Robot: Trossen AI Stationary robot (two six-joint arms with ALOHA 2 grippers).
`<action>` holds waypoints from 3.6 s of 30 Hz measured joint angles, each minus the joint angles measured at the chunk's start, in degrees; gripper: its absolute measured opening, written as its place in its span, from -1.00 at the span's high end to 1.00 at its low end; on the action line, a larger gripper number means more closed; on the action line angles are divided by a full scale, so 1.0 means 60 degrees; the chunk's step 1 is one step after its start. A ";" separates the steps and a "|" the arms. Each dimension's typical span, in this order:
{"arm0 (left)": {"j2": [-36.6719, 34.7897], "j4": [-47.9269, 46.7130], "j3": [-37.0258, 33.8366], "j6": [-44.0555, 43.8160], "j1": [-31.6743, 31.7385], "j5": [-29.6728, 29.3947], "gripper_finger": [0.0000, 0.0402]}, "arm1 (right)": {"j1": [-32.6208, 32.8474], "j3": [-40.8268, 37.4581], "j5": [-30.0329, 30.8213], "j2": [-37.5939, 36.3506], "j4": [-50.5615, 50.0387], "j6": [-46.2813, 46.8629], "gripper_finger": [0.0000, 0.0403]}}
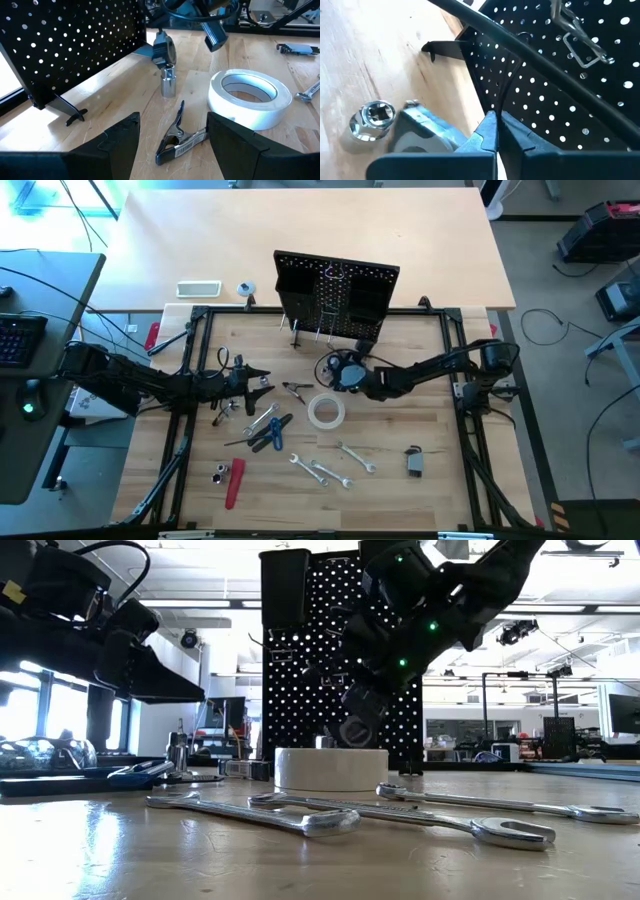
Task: Hang tools onto peg board
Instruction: Hang the gray measuring tape on the peg board
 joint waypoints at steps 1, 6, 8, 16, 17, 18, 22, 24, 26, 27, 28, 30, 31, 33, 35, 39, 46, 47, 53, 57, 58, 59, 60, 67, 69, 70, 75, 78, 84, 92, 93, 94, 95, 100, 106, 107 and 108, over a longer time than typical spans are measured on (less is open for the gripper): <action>0.0000 0.0000 0.0000 0.0000 0.0007 0.0000 -0.10 | -0.0022 -0.0003 -0.0002 0.0000 -0.0006 0.0000 1.00; 0.0000 0.0002 0.0000 -0.0004 0.0003 0.0000 -0.10 | -0.0026 0.0000 -0.0211 0.0000 0.0262 -0.0239 1.00; 0.0000 0.0000 0.0001 -0.0004 0.0003 0.0000 -0.10 | -0.0041 -0.0004 -0.0198 0.0000 0.0498 -0.0464 1.00; 0.0000 -0.0009 0.0000 -0.0009 0.0003 0.0000 -0.10 | -0.0154 -0.0004 -0.0269 0.0004 0.0865 -0.1065 1.00; 0.0000 -0.0026 0.0000 -0.0011 0.0003 0.0000 -0.10 | -0.0132 -0.0004 -0.0263 0.0004 0.0925 -0.1192 1.00; 0.0000 -0.0042 0.0000 -0.0007 0.0003 0.0000 -0.10 | -0.0093 -0.0004 -0.0210 0.0004 0.1009 -0.1296 1.00; 0.0000 -0.0055 0.0000 0.0047 0.0003 0.0000 -0.10 | 0.0035 -0.0004 -0.0189 0.0004 0.1061 -0.1599 1.00; 0.0000 -0.0057 0.0000 0.0047 0.0003 0.0000 -0.10 | 0.0127 -0.0004 -0.0187 0.0004 0.1066 -0.1749 1.00; 0.0000 -0.0066 0.0000 0.0049 0.0003 0.0000 -0.10 | 0.0231 -0.0004 -0.0064 0.0004 0.1118 -0.1875 1.00; 0.0000 -0.0069 0.0000 0.0051 0.0003 0.0000 -0.10 | 0.0277 -0.0004 0.0036 0.0004 0.1129 -0.1957 1.00; 0.0000 -0.0066 0.0000 0.0051 0.0003 0.0000 -0.10 | 0.0325 -0.0004 0.0131 0.0004 0.1142 -0.2034 1.00; 0.0000 -0.0069 0.0000 0.0049 0.0003 0.0000 -0.10 | 0.0422 -0.0004 0.0321 0.0004 0.1148 -0.2214 1.00; 0.0000 -0.0069 0.0000 0.0039 0.0003 0.0000 -0.10 | 0.0468 -0.0004 0.0418 0.0004 0.1189 -0.2309 1.00; 0.0000 -0.0069 0.0000 0.0007 0.0003 0.0000 -0.10 | 0.0538 -0.0004 0.0679 0.0004 0.1346 -0.2420 1.00; 0.0000 -0.0069 0.0000 0.0007 0.0003 -0.0003 -0.10 | 0.0560 -0.0004 0.0873 0.0004 0.1501 -0.2565 1.00; 0.0000 -0.0069 0.0000 -0.0001 0.0003 -0.0004 -0.10 | 0.0560 -0.0004 0.1025 0.0004 0.1827 -0.2872 1.00; 0.0000 -0.0069 0.0000 -0.0022 0.0003 -0.0004 -0.10 | 0.0564 -0.0004 0.1154 0.0004 0.2048 -0.3071 1.00; 0.0000 -0.0069 0.0000 -0.0022 0.0003 -0.0004 -0.10 | 0.0564 -0.0004 0.1176 0.0004 0.2048 -0.3071 1.00; 0.0000 -0.0116 0.0000 -0.0018 0.0003 -0.0004 -0.10 | 0.0560 -0.0004 0.1505 0.0004 0.1989 -0.3061 1.00; 0.0004 -0.0125 0.0000 -0.0015 0.0003 -0.0004 -0.10 | 0.0560 -0.0004 0.1529 0.0004 0.1826 -0.2928 1.00; 0.0004 -0.0130 0.0000 -0.0015 0.0003 -0.0004 -0.10 | 0.0562 -0.0004 0.1531 0.0004 0.1832 -0.2922 1.00; 0.0002 -0.0127 0.0000 -0.0015 0.0003 -0.0004 -0.10 | 0.0601 -0.0004 0.1529 0.0004 0.1837 -0.2922 1.00; 0.0002 -0.0127 0.0002 -0.0015 0.0003 -0.0004 -0.10 | 0.0624 -0.0004 0.1522 0.0004 0.1850 -0.2925 1.00; 0.0004 -0.0138 0.0000 -0.0007 0.0003 -0.0004 -0.10 | 0.0924 -0.0004 0.1604 0.0004 0.1906 -0.2991 1.00; 0.0004 -0.0138 0.0000 0.0000 0.0003 -0.0004 -0.10 | 0.0958 -0.0004 0.1741 0.0004 0.1906 -0.2994 1.00; 0.0000 -0.0135 0.0000 0.0003 0.0003 -0.0004 -0.10 | 0.0953 -0.0004 0.1805 0.0004 0.1906 -0.2995 1.00; 0.0004 -0.0135 0.0000 0.0000 0.0003 -0.0004 -0.10 | 0.0943 -0.0004 0.2053 0.0004 0.1907 -0.3071 1.00; 0.0004 -0.0137 0.0000 0.0002 0.0003 -0.0004 -0.10 | 0.0884 -0.0004 0.2059 0.0004 0.1897 -0.3071 1.00; 0.0004 -0.0179 0.0000 0.0001 0.0003 -0.0004 -0.10 | 0.0793 -0.0004 0.1982 0.0004 0.1832 -0.2998 1.00; 0.0004 -0.0187 0.0002 0.0000 0.0003 -0.0002 -0.10 | 0.0526 -0.0004 0.1902 0.0004 0.1525 -0.2783 1.00; 0.0004 -0.0191 0.0000 0.0000 0.0004 -0.0004 -0.10 | 0.0490 -0.0004 0.1902 0.0004 0.1490 -0.2748 1.00; 0.0004 -0.0193 0.0000 0.0000 0.0003 -0.0004 -0.10 | 0.0461 -0.0004 0.1905 0.0004 0.1484 -0.2743 1.00; 0.0004 -0.0193 0.0000 0.0000 0.0003 -0.0003 -0.10 | 0.0445 -0.0004 0.1906 0.0004 0.1487 -0.2743 1.00; 0.0004 -0.0197 0.0000 0.0032 0.0005 -0.0004 -0.10 | 0.0308 -0.0004 0.1883 0.0004 0.1498 -0.2738 1.00; 0.0004 -0.0200 0.0000 0.0062 0.0005 -0.0004 -0.10 | 0.0034 -0.0004 0.1873 0.0004 0.1387 -0.2485 1.00; 0.0004 -0.0200 0.0000 0.0062 0.0004 -0.0007 -0.10 | -0.0019 -0.0004 0.1847 0.0004 0.1352 -0.2423 1.00; 0.0004 -0.0201 0.0000 0.0062 0.0003 -0.0007 -0.10 | -0.0057 -0.0004 0.1773 0.0001 0.1321 -0.2327 1.00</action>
